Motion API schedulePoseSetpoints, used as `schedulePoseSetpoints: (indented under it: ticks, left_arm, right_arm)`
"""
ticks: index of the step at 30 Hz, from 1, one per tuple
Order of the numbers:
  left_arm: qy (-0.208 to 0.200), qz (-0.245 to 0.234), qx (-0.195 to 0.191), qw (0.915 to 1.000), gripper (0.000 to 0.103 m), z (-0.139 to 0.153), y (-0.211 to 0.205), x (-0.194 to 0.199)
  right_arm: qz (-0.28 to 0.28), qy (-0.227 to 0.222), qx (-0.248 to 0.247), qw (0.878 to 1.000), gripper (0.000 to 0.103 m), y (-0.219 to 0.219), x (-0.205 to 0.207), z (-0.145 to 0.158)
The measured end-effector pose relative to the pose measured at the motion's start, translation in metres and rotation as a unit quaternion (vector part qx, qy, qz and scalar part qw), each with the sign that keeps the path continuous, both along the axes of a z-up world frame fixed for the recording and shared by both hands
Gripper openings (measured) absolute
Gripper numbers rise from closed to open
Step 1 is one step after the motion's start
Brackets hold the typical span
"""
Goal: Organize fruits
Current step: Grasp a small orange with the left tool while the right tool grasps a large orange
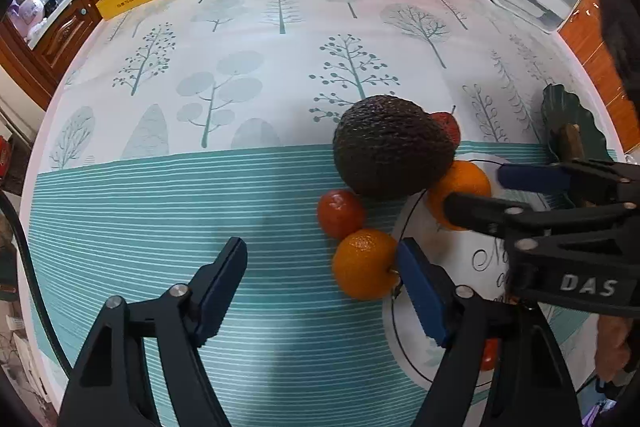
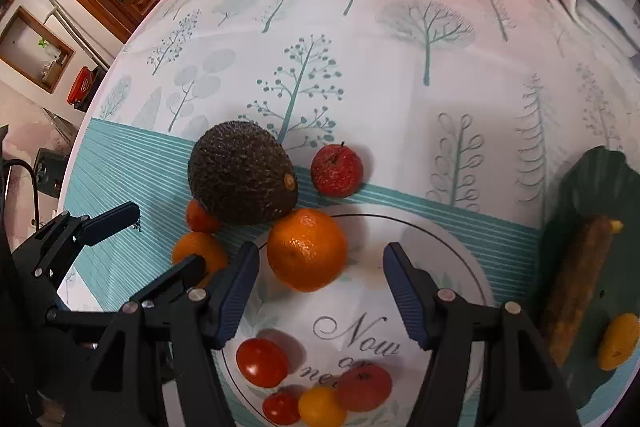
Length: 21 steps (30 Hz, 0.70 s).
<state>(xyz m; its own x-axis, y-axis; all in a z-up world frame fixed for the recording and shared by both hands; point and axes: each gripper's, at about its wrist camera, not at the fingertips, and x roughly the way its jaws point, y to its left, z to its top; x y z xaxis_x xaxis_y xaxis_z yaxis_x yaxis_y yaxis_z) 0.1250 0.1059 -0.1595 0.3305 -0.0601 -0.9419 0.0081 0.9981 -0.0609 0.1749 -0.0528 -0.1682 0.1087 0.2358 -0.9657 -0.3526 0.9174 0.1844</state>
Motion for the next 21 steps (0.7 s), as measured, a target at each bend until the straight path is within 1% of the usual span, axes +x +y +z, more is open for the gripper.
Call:
schedulePoseSetpoints:
  ticks: [1, 3, 5, 8, 10, 13, 14, 21]
  left_arm:
    - [0.001, -0.003, -0.006, 1.0, 0.07, -0.001, -0.002, 0.0]
    - [0.002, -0.009, -0.013, 0.9999, 0.064, -0.001, -0.004, 0.0]
    - [0.004, -0.017, -0.018, 0.9997, 0.061, -0.002, -0.009, 0.0]
    - [0.005, -0.023, -0.027, 0.9993, 0.055, -0.003, -0.014, 0.0]
    - [0.013, -0.028, -0.045, 0.9985, 0.049, -0.006, -0.016, 0.001]
    - [0.019, -0.034, -0.064, 0.9972, 0.036, -0.008, -0.021, 0.001]
    - [0.019, -0.035, -0.067, 0.997, 0.034, -0.008, -0.022, 0.0]
    - [0.011, -0.035, -0.034, 0.9988, 0.033, -0.006, -0.029, -0.003]
  right_arm:
    - [0.001, 0.006, 0.004, 1.0, 0.061, 0.001, 0.0, -0.003]
    - [0.003, 0.016, 0.012, 1.0, 0.05, 0.002, 0.001, -0.007]
    - [0.003, 0.023, 0.015, 1.0, 0.046, 0.003, 0.002, -0.01]
    - [-0.001, 0.023, 0.022, 0.999, 0.045, 0.002, 0.003, -0.012]
    - [-0.005, 0.025, 0.028, 0.999, 0.045, 0.0, 0.002, -0.012]
    - [-0.01, 0.023, 0.029, 0.999, 0.044, -0.003, 0.001, -0.011]
    - [-0.012, 0.023, 0.028, 0.999, 0.044, -0.004, 0.0, -0.011]
    - [-0.03, 0.018, 0.033, 0.999, 0.044, -0.016, -0.007, -0.006]
